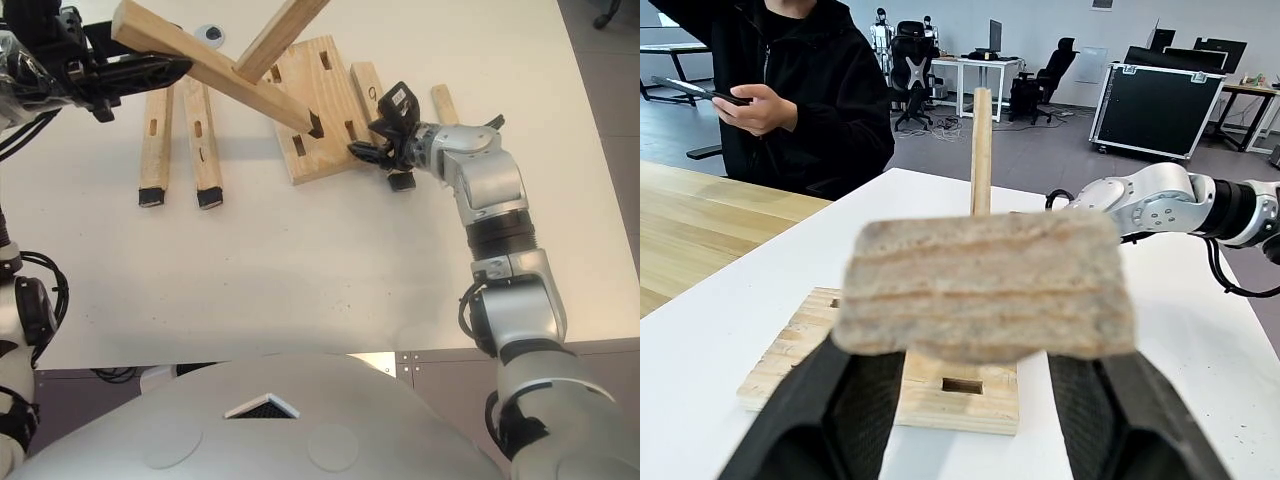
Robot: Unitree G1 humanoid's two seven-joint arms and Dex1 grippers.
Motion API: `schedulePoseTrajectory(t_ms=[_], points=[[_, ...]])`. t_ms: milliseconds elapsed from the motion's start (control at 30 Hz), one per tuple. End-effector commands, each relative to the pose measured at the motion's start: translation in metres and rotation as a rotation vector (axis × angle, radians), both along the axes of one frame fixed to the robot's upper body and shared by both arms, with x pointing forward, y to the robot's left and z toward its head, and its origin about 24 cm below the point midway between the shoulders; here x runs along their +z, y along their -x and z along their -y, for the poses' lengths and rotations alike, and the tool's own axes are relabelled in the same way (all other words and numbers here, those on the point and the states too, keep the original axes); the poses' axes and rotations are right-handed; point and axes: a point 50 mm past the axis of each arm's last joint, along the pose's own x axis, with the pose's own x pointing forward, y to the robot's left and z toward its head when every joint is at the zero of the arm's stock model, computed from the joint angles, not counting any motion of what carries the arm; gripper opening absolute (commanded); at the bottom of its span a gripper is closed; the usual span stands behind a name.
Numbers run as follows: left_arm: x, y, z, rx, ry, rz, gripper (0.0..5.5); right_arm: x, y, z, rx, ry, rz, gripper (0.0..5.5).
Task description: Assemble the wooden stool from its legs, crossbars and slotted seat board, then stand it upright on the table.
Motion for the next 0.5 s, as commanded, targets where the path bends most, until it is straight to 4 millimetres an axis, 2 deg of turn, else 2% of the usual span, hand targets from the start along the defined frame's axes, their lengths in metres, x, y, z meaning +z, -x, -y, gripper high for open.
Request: schedulePoseTrajectory(t_ms=[33, 200, 500], points=[[-0.006, -0.001, 0.006, 0.0, -0.067, 0.017, 2.0, -0.002, 0.0, -0.008, -0.014, -0.079, -0.101, 2.91], [-0.011, 0.0, 0.005, -0.009, -0.131, 0.016, 2.0, -0.006, 0.007, -0.007, -0.028, -0.144, -0.259, 2.91], [0.0, 0.0, -0.02, -0.004, -0.238, 0.016, 2.0, -0.013, 0.014, -0.005, -0.022, -0.113, -0.295, 2.91]])
